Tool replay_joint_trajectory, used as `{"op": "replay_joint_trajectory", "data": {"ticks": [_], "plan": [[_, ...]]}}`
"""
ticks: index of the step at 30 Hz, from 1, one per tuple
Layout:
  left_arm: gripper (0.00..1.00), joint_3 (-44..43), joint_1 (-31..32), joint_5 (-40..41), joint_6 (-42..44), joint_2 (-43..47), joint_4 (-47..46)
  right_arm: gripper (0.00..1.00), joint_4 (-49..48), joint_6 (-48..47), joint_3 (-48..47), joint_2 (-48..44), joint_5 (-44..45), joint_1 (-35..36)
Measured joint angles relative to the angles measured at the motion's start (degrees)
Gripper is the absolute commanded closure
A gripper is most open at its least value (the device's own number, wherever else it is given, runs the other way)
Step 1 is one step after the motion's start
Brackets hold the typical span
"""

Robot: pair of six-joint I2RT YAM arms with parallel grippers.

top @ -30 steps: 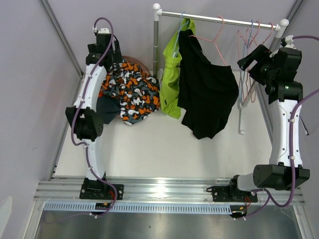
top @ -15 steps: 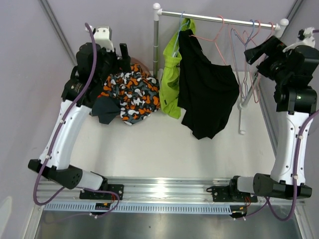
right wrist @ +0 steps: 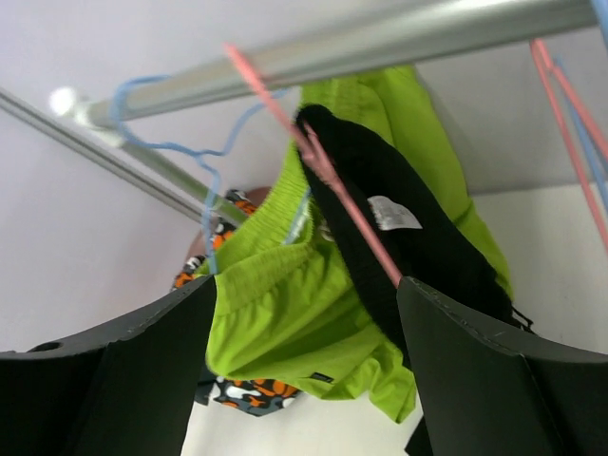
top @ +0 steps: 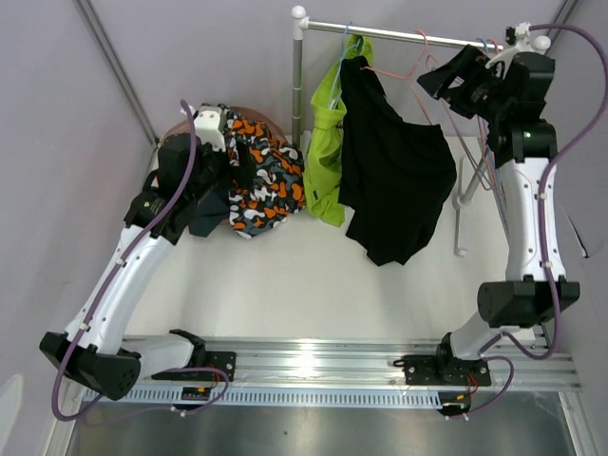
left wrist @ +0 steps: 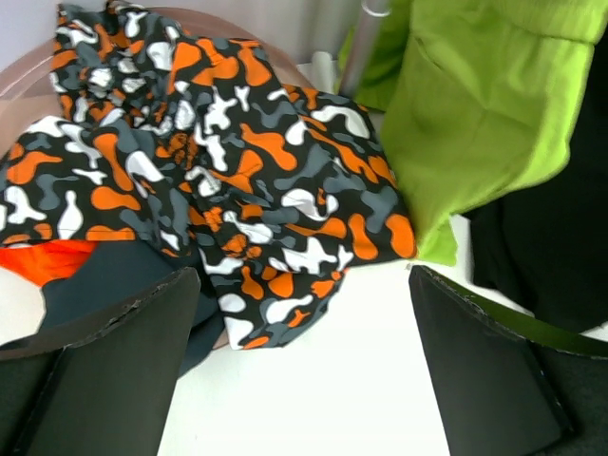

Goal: Remove the shorts from the hanger

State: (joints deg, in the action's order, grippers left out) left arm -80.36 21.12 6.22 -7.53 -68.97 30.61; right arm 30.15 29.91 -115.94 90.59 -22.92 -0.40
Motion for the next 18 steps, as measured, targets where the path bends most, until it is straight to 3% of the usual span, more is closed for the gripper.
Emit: {"op": "replay_joint_trajectory", "data": {"ticks": [9,13,14,18], "plan": [[0.02,4.39,0.00,-3.69,0.00,5.05,-3.74,0.23,1.81,-3.23,-0.85,7.63,2.36,4.02],[0.01,5.73,-0.02,-4.04,0.00,5.22,-4.96,0.34,1.73,-4.46,-0.85,8.35,3.82,5.97],[0.01,5.92,-0.02,-4.11,0.00,5.20,-5.09,0.42,1.75,-4.63,-0.85,8.52,4.09,6.25],[0.01,6.64,0.00,-4.59,0.02,5.22,-5.90,0.59,1.75,-5.51,-0.85,9.46,4.81,6.99]]}}
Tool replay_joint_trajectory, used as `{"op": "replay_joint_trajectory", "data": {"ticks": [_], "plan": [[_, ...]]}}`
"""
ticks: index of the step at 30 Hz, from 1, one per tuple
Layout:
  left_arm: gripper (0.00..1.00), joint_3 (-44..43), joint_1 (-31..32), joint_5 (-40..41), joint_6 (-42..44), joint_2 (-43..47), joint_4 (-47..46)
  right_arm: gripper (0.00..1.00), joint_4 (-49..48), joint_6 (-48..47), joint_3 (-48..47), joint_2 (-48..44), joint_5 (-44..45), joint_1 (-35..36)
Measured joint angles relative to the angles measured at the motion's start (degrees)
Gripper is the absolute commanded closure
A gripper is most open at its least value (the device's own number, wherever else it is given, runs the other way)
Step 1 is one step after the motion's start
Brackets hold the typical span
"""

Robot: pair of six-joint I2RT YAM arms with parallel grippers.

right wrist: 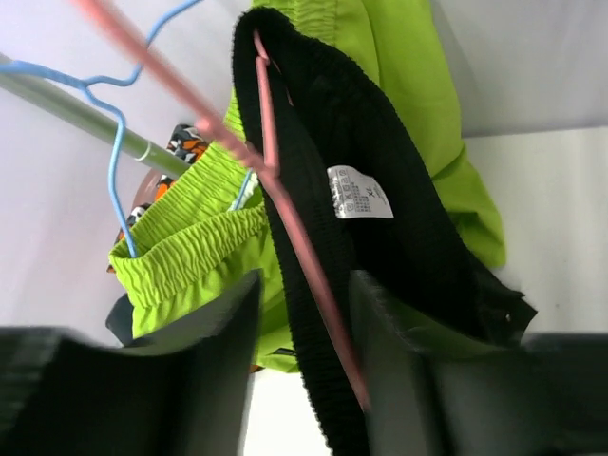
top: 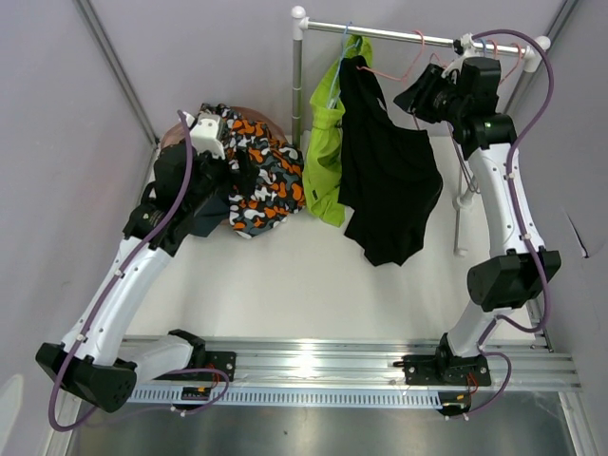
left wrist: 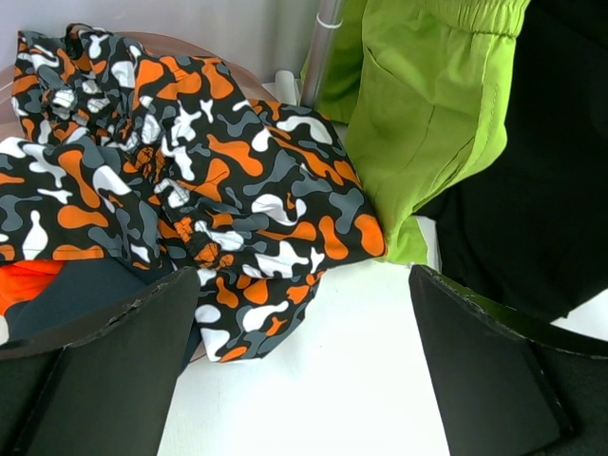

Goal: Remove the shorts from the hanger

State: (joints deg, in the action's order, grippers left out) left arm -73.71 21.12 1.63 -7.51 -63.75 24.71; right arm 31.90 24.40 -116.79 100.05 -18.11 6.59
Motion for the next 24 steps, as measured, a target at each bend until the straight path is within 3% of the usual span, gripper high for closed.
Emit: {"op": "replay_joint_trajectory", "data": {"ticks": [1,3,5,12,20,24], "plan": [[0.01,0.28,0.00,-0.15,0.00,0.00,-0.15,0.65,0.00,-0.07,0.00,0.26,0.17,0.09],[0.02,0.72,0.00,-0.35,-0.02,0.00,-0.26,0.88,0.00,-0.31,0.00,0.66,0.35,0.15],[0.01,1.18,-0.02,-0.52,0.00,0.00,-0.26,1.00,-0.70,-0.63,0.04,0.81,-0.52,0.33],[0.01,1.25,2.27,-6.10,0.39,0.00,-0.26,1.00,-1.11,-0.46,-0.39,0.76,0.28,1.07],[0.01,0.74,21.11,-16.46,3.08,-0.02,-6.29,1.00,4.35,0.48,-6.71,-0.02,2.03,1.11],[0.01,0.72,26.97,-19.89,3.08,-1.40,-13.44,1.00,5.40,1.33,-7.10,-3.65,3.08,1.77]]}}
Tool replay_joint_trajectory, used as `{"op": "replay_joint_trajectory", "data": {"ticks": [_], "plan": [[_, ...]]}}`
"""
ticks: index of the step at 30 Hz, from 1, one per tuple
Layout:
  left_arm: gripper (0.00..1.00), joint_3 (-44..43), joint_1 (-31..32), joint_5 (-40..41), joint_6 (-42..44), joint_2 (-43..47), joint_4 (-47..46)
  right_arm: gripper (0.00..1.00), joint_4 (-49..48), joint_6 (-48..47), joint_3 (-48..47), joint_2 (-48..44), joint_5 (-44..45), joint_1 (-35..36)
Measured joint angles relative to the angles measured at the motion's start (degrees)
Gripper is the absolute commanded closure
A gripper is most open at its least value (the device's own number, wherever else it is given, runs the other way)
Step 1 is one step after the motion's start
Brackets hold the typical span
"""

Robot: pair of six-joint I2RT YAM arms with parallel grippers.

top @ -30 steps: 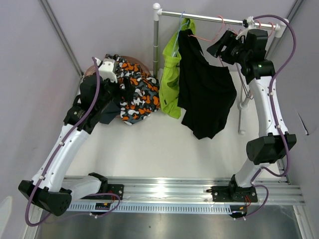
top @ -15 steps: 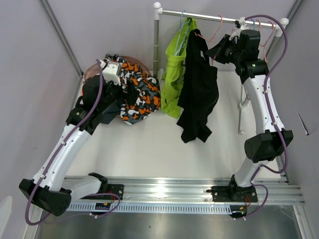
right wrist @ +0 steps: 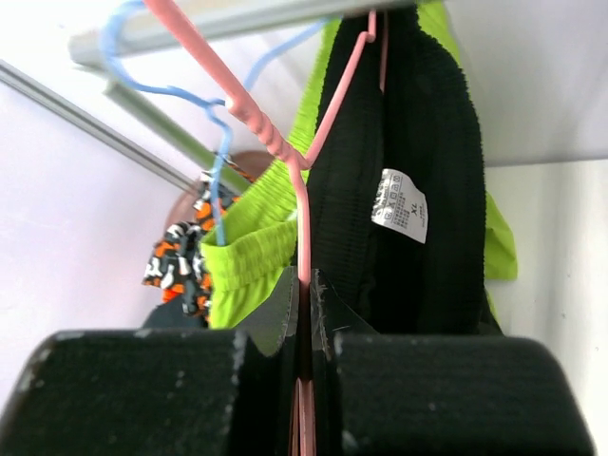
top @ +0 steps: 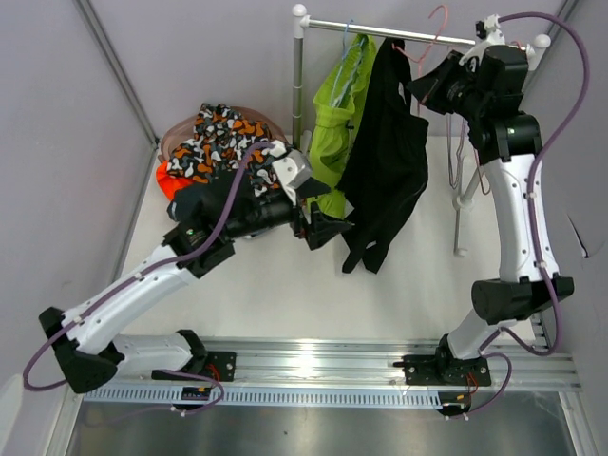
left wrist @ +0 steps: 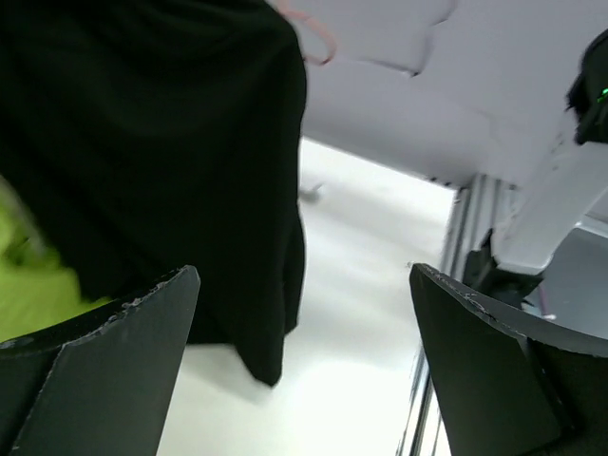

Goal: Remove the shorts from the hanger

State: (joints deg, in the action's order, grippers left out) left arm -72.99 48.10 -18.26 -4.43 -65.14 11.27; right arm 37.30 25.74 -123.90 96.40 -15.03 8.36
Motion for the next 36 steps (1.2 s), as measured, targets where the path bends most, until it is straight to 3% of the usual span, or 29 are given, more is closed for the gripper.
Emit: {"op": "replay_joint_trajectory", "data": {"ticks": [7,15,16,17,20,26,36], "plan": [[0.01,-2.38,7.87,-0.59,0.50,-12.39,-9.86,1.00,1.27,2.27,2.91,-9.49,2.95,2.80],[0.02,-9.90,11.85,0.13,2.10,-26.80,-11.37,1.00,4.35,4.81,7.04,-16.46,4.68,4.33],[0.07,-10.60,11.98,0.37,2.12,-27.67,-11.61,1.00,4.59,4.92,7.45,-17.03,4.76,4.33],[0.41,-11.30,12.13,0.59,2.08,-28.41,-11.63,1.00,4.72,5.01,7.85,-17.51,4.92,4.33],[1.00,-13.86,12.22,1.44,1.99,-30.27,-11.91,1.00,4.90,5.33,9.09,-18.80,5.31,4.33],[1.00,-12.79,13.94,3.89,2.45,-29.97,-13.09,1.00,5.01,5.25,9.53,-19.06,6.91,4.33],[1.00,19.96,28.22,14.86,-0.33,-9.09,-21.73,1.00,13.97,4.48,0.72,-10.95,5.55,2.95]]}}
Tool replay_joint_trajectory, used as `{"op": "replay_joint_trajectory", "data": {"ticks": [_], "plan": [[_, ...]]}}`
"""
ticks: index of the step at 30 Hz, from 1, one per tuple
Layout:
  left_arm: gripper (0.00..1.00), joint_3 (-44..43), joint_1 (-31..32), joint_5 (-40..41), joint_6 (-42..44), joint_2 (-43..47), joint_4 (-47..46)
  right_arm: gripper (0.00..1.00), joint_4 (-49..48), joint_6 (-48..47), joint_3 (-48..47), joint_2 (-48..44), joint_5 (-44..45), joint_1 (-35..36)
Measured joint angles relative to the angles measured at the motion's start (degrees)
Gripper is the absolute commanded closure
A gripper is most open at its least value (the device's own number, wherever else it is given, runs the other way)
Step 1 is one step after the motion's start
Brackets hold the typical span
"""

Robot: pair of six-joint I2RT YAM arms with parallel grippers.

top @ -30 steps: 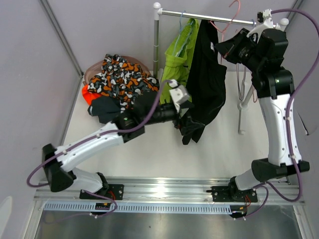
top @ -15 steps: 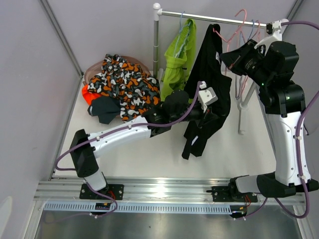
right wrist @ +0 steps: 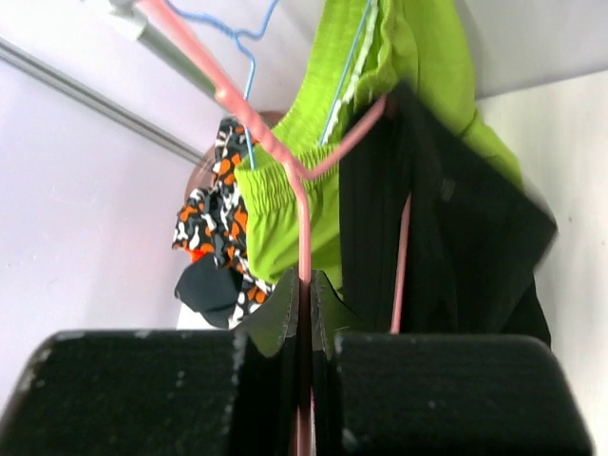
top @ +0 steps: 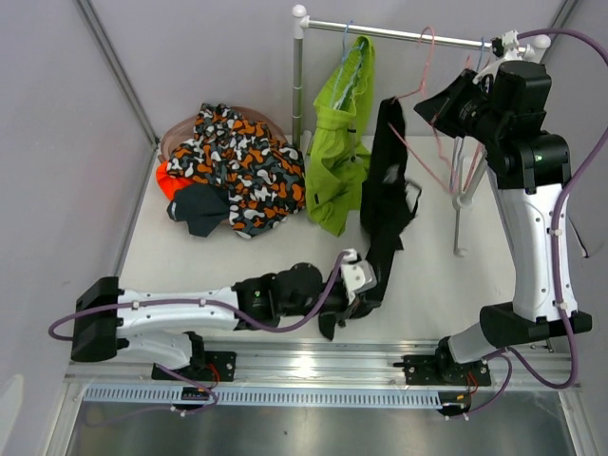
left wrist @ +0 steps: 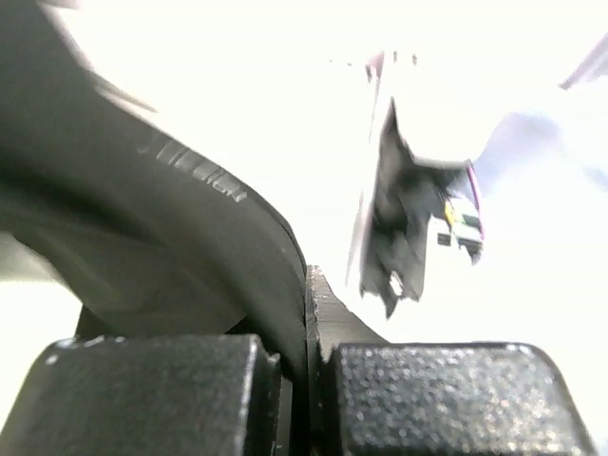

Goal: Remove the shorts from the hanger

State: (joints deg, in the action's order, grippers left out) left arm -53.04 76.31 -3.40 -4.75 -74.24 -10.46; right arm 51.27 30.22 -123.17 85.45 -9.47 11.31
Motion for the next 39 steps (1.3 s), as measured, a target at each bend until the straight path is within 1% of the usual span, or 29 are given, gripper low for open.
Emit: {"op": "replay_joint_trajectory", "data": {"ticks": [2,5,6,8,11,15,18,20,21,23,25,27,29,31,32,33,35,37,39], "plan": [[1.00,3.65,1.38,1.09,-1.75,1.81,0.35,1.00,-0.09,0.02,-1.27,0.92,0.02,-0.59],[1.00,4.55,1.84,5.03,-2.47,1.20,2.36,1.00,-0.07,0.11,-0.83,0.48,-0.04,-1.01],[1.00,3.48,1.73,6.75,-2.36,0.33,3.82,1.00,-0.83,0.24,-0.15,-0.07,-0.02,-1.01],[1.00,-1.57,0.61,9.68,-1.75,-2.95,7.19,1.00,-1.75,0.50,1.40,-1.53,-0.04,-1.05],[1.00,-14.38,-2.47,13.14,-0.79,-10.82,11.17,1.00,-1.62,0.98,2.64,-4.04,0.02,-1.07],[1.00,-32.98,-9.29,17.49,-0.26,-20.81,17.25,1.00,-0.07,1.29,2.95,-8.04,0.00,-1.09],[1.00,-52.94,-16.68,18.78,-0.96,-30.84,25.42,1.00,2.34,1.29,2.99,-11.89,0.24,-1.09],[1.00,-63.34,-20.17,19.37,-1.53,-36.35,28.55,1.00,3.48,1.09,2.93,-13.84,0.83,-1.20],[1.00,-66.47,-21.70,19.85,-1.81,-37.92,30.18,1.00,4.11,0.96,2.67,-14.36,1.16,-1.33],[1.00,-66.62,-22.80,21.16,-1.97,-37.99,32.89,1.00,5.14,0.48,1.55,-14.49,1.79,-1.66],[1.00,-59.45,-21.29,22.71,-1.79,-34.32,31.87,1.00,4.94,-0.15,0.57,-13.90,2.43,-1.97],[1.00,-50.27,-17.51,24.09,-1.75,-28.65,33.46,1.00,4.52,-0.61,0.20,-12.35,2.80,-2.36],[1.00,-44.61,-13.44,24.70,-1.73,-23.47,35.98,1.00,4.04,-1.14,-0.74,-9.46,2.91,-2.97],[1.00,-42.91,-11.78,24.72,-1.01,-18.45,39.06,1.00,4.17,-1.57,-3.13,-5.75,2.97,-3.76],[1.00,-42.95,-12.61,25.14,-0.42,-15.89,39.82,1.00,3.80,-1.77,-4.70,-3.10,2.97,-4.17],[1.00,-43.36,-14.23,25.49,0.22,-13.79,40.41,1.00,3.72,-1.79,-6.27,-0.52,2.97,-4.66],[1.00,-46.62,-20.17,26.25,1.97,-9.99,42.42,1.00,3.56,-1.81,-9.07,4.00,2.95,-5.66],[1.00,-53.44,-28.55,27.06,3.76,-8.70,44.11,1.00,3.58,-1.77,-10.71,7.02,2.69,-6.73],[1.00,-61.35,-36.65,26.99,4.94,-9.22,45.22,1.00,3.13,-1.73,-11.65,8.70,2.49,-7.65]]}}
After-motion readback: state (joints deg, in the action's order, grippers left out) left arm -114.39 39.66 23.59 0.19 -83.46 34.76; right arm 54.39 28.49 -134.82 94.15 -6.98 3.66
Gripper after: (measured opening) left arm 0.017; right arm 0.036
